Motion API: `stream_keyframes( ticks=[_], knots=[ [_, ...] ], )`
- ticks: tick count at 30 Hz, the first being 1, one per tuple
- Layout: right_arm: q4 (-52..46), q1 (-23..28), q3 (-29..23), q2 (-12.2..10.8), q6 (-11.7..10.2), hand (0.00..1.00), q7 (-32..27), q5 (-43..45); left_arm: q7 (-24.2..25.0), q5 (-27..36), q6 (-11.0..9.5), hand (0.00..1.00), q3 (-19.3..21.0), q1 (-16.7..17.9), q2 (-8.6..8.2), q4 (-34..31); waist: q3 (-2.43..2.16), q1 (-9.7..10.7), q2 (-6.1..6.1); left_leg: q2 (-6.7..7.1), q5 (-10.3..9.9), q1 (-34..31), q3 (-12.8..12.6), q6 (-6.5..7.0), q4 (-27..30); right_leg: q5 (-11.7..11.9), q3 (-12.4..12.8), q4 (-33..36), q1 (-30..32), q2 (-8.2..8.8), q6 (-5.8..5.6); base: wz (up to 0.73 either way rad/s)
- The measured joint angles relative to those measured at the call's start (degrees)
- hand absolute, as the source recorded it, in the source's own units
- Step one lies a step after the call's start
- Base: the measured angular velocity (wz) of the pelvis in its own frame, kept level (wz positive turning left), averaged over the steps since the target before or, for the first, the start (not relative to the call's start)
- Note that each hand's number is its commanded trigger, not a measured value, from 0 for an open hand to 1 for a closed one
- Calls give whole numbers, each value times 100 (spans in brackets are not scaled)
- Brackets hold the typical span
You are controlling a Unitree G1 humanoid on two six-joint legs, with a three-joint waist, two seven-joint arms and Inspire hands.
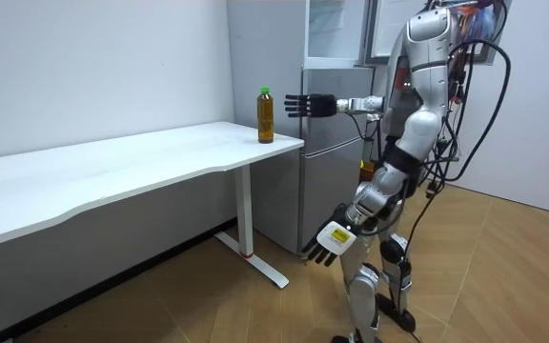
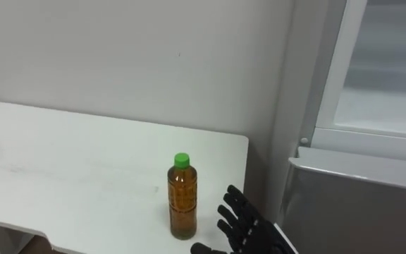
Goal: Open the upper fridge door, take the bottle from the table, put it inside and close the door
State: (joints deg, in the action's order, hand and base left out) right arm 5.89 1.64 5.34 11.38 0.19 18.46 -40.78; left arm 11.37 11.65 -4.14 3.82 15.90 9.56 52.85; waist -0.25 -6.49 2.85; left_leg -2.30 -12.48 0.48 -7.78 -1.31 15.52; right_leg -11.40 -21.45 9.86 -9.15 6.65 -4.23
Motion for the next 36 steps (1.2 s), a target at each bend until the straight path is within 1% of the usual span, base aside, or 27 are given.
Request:
stream_keyframes(
  ticks=[3, 7, 11, 15, 19, 23, 25, 29, 31, 34, 36],
  knots=[
    [0, -45, 0, 15, 44, 0, -13, 0, 0, 0, 4, 0, 0, -11, -1, 1, 18, -11, 6, 0, 1, 0, 2, 0, -2, 0, 1, 0, -8, 0, 0, 0],
    [0, -51, -1, 35, 73, 0, -33, 7, 0, 0, 5, 0, 7, -12, 0, 2, 22, -11, 15, 0, 1, -2, 1, 1, -4, 0, 2, 0, -15, 0, 0, 0],
    [0, -221, -6, 124, 77, 0, -37, 9, 0, -2, 6, 0, 52, -13, 0, 7, 34, -10, 28, 1, 13, -14, 1, 2, -19, 0, 1, 2, -2, 1, 0, 0],
    [-193, -331, -5, 244, 77, 0, -93, 8, 1, -2, 10, 0, 55, -16, 1, 6, 33, -30, 38, 2, 16, -20, 5, 1, -33, 0, -3, 2, 8, 0, 0, 0],
    [-447, -333, -5, 255, 77, 0, -174, 9, 0, -1, 46, 0, 53, -26, 10, 3, 32, -22, 39, 5, 16, -18, 6, 1, -35, 0, -1, -3, 6, 0, 0, 0],
    [-556, -365, -5, 256, 77, 0, -403, 22, 0, -12, 46, 0, 59, -28, 16, 2, 30, -24, 51, 10, 17, -16, 11, 1, -38, 0, -15, -4, 0, 2, 0, 1],
    [-626, -368, -5, 257, 77, 0, -505, 38, 0, -24, 56, 0, 62, -32, 22, 1, 30, -19, 50, 15, 17, -37, 44, 1, -33, 0, -81, -7, -6, 2, 0, 8],
    [-633, -468, 2, 252, 106, 0, -771, 130, 0, -23, 157, 0, 61, -72, 33, 6, 38, -27, 38, 33, 23, -99, 160, 2, 2, 0, -170, -8, -7, 2, 0, 14],
    [-630, -517, 5, 255, 115, 0, -879, 311, -1, -15, 171, 0, 61, -73, 34, 7, 40, -45, 42, 35, 26, -106, 175, 2, 0, 0, -224, -9, 2, 4, 0, 7],
    [-469, -583, 17, 256, 115, 0, -1141, 338, -5, -15, 219, 0, 58, -102, 34, 7, 49, -111, 36, 36, 31, -113, 177, 3, -13, 0, -232, -7, -6, 7, 0, 0],
    [-248, -630, 13, 255, 115, 0, -1436, 385, -7, -19, 242, 0, 65, -115, 34, 3, 50, -170, 34, 44, 33, -123, 182, 6, -14, 0, -247, -7, 5, 14, 0, 0]
  ],
)
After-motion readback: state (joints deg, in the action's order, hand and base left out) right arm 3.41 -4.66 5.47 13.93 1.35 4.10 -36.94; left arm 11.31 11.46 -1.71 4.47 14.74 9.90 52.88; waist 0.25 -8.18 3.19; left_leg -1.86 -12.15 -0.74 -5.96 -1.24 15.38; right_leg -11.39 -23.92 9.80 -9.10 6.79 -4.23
